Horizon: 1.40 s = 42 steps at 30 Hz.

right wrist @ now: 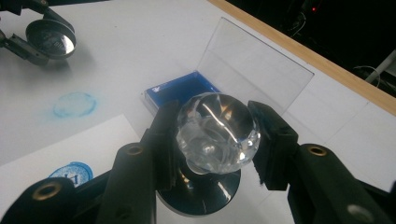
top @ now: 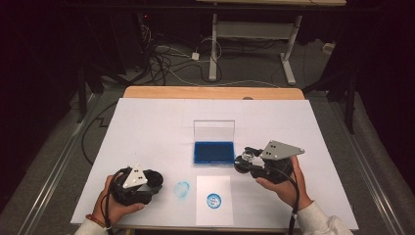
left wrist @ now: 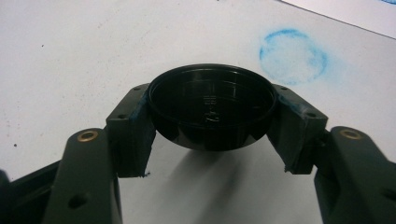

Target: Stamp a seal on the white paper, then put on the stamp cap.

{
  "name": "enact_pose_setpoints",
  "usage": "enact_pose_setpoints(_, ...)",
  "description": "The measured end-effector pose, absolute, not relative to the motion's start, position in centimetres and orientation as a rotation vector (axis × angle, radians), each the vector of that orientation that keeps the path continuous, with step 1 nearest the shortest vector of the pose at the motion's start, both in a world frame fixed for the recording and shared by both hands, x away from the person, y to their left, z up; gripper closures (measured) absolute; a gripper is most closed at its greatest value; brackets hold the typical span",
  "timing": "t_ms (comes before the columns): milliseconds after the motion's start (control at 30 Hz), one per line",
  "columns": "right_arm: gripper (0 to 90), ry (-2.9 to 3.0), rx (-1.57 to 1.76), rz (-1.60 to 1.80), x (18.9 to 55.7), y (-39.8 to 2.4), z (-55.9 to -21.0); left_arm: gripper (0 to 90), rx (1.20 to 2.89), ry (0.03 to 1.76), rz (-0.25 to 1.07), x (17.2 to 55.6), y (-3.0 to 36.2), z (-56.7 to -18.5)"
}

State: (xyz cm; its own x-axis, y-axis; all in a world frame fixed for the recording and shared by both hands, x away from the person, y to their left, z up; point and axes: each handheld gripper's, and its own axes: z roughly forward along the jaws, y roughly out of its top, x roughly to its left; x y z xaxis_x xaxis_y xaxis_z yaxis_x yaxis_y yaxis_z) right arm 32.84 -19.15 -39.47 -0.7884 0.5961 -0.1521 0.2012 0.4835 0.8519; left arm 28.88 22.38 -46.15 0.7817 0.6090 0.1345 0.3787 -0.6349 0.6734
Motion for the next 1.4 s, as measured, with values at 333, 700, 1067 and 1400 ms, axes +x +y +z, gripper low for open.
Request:
enact_pose_setpoints(333, 57.1, 2.270, 0.679, 1.255, 32.8, -19.9, -39.0, 36.7, 2.335, 0.724, 0.461, 29.0, 22.1, -46.2)
enact_pose_setpoints(700, 57.1, 2.246, 0.696, 1.279, 32.8, -20.5, -38.8, 36.7, 2.341, 0.720, 0.464, 28.9, 21.8, -46.2)
enact_pose_setpoints(1067, 57.1, 2.222, 0.706, 1.296, 32.7, -20.9, -38.5, 36.7, 2.323, 0.718, 0.470, 28.9, 21.9, -46.0)
enact_pose_setpoints(1400, 57.1, 2.216, 0.680, 1.317, 32.6, -20.9, -37.8, 36.7, 2.291, 0.686, 0.473, 29.2, 21.0, -45.0)
